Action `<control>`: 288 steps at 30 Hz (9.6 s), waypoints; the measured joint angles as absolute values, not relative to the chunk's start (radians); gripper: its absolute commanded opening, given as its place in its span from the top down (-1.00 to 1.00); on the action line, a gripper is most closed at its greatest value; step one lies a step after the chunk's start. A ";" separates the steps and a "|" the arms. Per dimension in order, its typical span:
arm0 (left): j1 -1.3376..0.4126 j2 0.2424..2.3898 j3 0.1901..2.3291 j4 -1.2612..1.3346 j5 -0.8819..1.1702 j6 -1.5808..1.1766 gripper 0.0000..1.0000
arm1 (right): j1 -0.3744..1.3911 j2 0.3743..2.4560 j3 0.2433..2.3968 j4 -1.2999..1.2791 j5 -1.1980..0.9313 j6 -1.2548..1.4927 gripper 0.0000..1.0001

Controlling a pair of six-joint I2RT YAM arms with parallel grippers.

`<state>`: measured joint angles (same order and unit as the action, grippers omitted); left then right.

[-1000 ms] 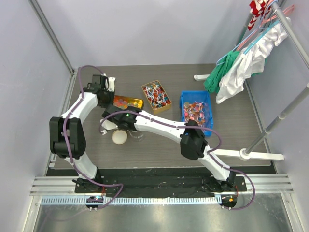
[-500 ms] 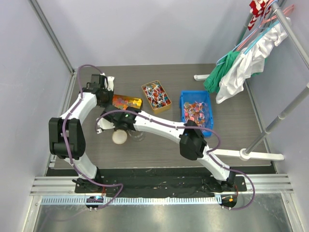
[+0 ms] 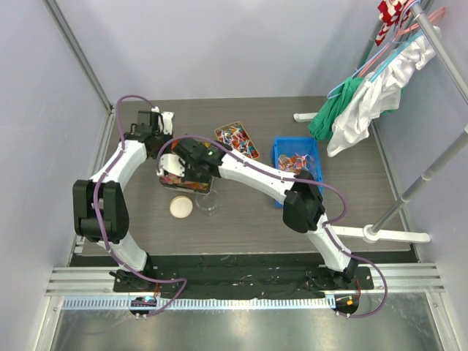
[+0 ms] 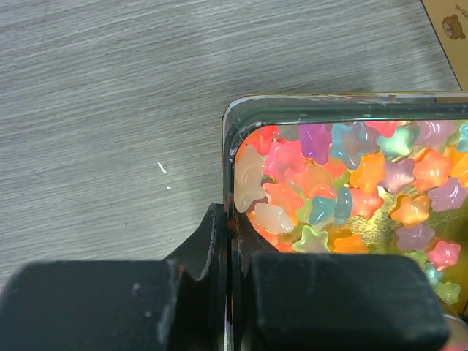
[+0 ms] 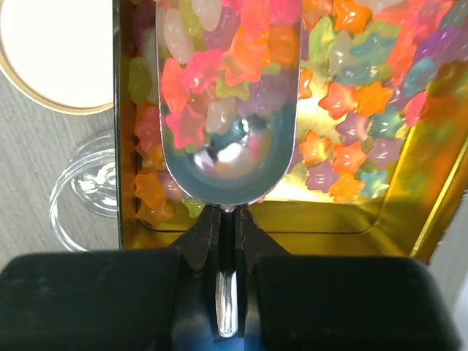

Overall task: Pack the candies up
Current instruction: Scoop the fake candies from the storage box, then place the fake candies in the packing bottle, then scoop the fake candies from the storage box.

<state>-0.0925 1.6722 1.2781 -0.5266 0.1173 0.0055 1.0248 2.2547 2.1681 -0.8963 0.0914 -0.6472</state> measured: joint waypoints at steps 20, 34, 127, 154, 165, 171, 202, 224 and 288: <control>-0.089 1.672 1.278 -0.513 0.132 0.003 1.00 | 0.915 2.128 2.042 -0.810 -0.093 -0.523 0.98; -0.033 1.672 1.278 -0.513 0.168 -0.026 1.00 | 0.889 1.954 1.905 -0.802 -0.096 -0.529 0.98; 0.205 1.594 1.161 -0.492 0.266 0.000 0.99 | 1.052 1.944 1.774 -1.182 0.321 -0.838 0.98; 0.163 1.539 1.261 -0.551 0.493 0.008 0.99 | 0.894 1.865 1.823 -1.075 0.274 -0.815 0.98; 0.098 1.477 1.293 -0.560 0.561 0.008 1.00 | 0.896 1.865 1.808 -0.913 0.171 -0.718 0.98; 0.060 1.478 1.258 -0.567 0.557 0.007 1.00 | 0.896 1.844 1.810 -0.859 0.115 -0.673 0.98; 0.060 1.482 1.244 -0.561 0.559 -0.020 0.99 | 0.914 1.773 1.909 -0.964 0.096 -0.579 0.98; 0.038 1.560 1.238 -0.594 0.470 0.009 0.99 | 0.912 1.650 1.832 -0.718 0.533 -0.762 0.98; -0.164 1.659 1.376 -0.776 0.059 0.106 1.00 | 1.110 1.939 1.824 -0.864 0.553 -0.860 0.98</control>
<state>-0.1638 1.6588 1.3758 -0.7765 0.0589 0.1059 1.1099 1.9392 1.8240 -0.8639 0.5533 -0.8597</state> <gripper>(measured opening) 0.034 0.101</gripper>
